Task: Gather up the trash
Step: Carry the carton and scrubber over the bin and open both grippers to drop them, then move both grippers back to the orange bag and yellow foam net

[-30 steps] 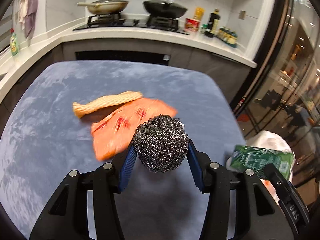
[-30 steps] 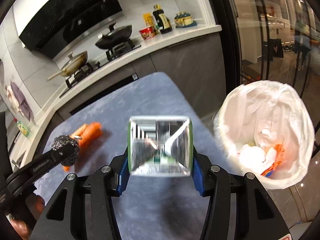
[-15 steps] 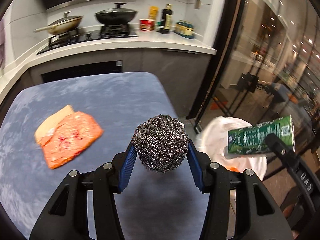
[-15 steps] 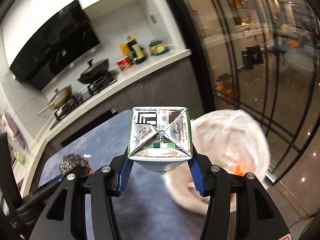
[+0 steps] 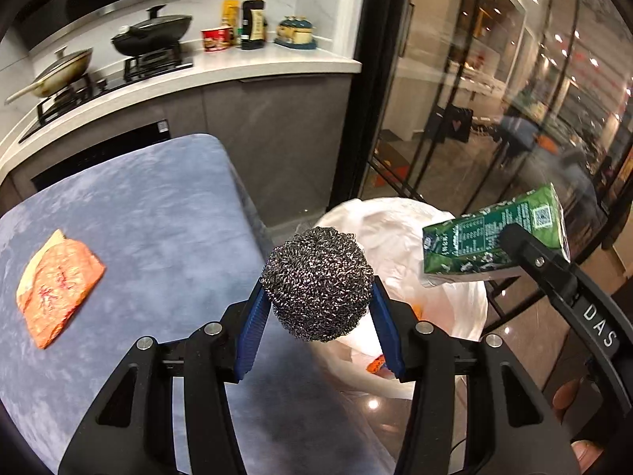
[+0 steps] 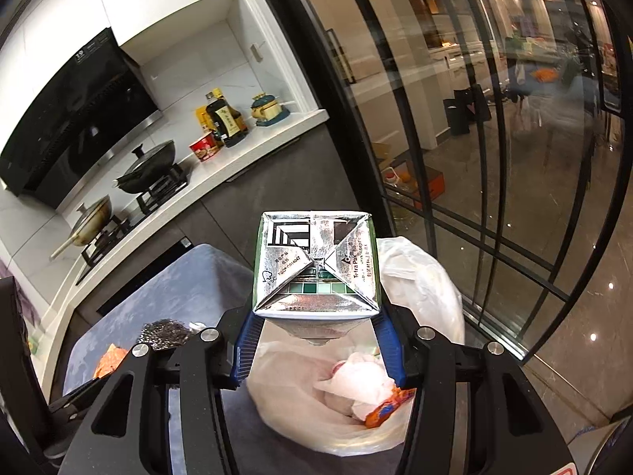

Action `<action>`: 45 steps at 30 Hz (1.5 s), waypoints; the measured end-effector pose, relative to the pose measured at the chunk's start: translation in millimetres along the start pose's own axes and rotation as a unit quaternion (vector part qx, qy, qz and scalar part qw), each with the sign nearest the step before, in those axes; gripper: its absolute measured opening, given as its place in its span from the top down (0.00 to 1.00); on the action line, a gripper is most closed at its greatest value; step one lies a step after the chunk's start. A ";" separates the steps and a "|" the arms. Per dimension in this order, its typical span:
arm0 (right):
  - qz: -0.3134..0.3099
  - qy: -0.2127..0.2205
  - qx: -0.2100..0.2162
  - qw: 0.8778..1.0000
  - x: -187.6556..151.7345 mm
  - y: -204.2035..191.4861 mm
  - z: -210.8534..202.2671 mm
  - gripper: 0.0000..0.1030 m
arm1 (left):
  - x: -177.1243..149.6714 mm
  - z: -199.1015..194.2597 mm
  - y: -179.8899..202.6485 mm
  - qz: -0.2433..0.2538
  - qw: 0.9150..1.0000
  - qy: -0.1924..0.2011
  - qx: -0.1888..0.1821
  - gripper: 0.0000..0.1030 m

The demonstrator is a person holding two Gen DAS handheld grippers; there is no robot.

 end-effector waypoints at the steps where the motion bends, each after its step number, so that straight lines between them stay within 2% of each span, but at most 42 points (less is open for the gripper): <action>1: 0.002 0.000 -0.001 1.000 0.9 3.3 0.9 0.51 | -0.1 3.1 3.6 0.003 1.000 -0.003 0.000 0.53; 16: 0.014 -0.005 -0.010 1.000 13.7 25.9 24.1 0.49 | 3.0 28.7 31.5 0.022 1.000 -0.020 0.003 0.52; 21: 0.021 0.000 -0.010 1.000 18.3 30.4 24.3 0.47 | 2.9 31.3 35.4 0.023 0.999 -0.021 0.004 0.47; 23: 0.024 0.000 -0.009 1.000 18.9 31.1 24.3 0.47 | 4.3 29.5 36.2 0.025 1.000 -0.017 0.005 0.40; 25: 0.024 0.001 -0.007 1.000 18.5 30.7 23.1 0.47 | 6.0 27.0 36.1 0.024 1.000 -0.011 0.006 0.36; 28: 0.022 0.009 -0.004 1.000 20.8 28.3 21.4 0.43 | 8.7 25.4 34.8 0.025 1.000 -0.007 0.007 0.35; 36: 0.014 0.018 -0.002 1.000 25.0 20.4 16.7 0.41 | 10.0 22.5 28.3 0.017 1.000 -0.004 0.009 0.35; 45: 0.001 0.022 0.005 1.000 21.7 4.4 9.4 0.40 | 11.3 9.9 11.0 0.000 1.000 0.005 0.016 0.30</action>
Point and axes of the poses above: each gripper's, at about its wrist camera, not at the fingertips, and z roughly the way its jaws point, y to its right, x to its top, the point moved 7 cm from there along z, roughly the way its jaws point, and after that the axes turned 2 degrees about z, right-handed, at the moved point
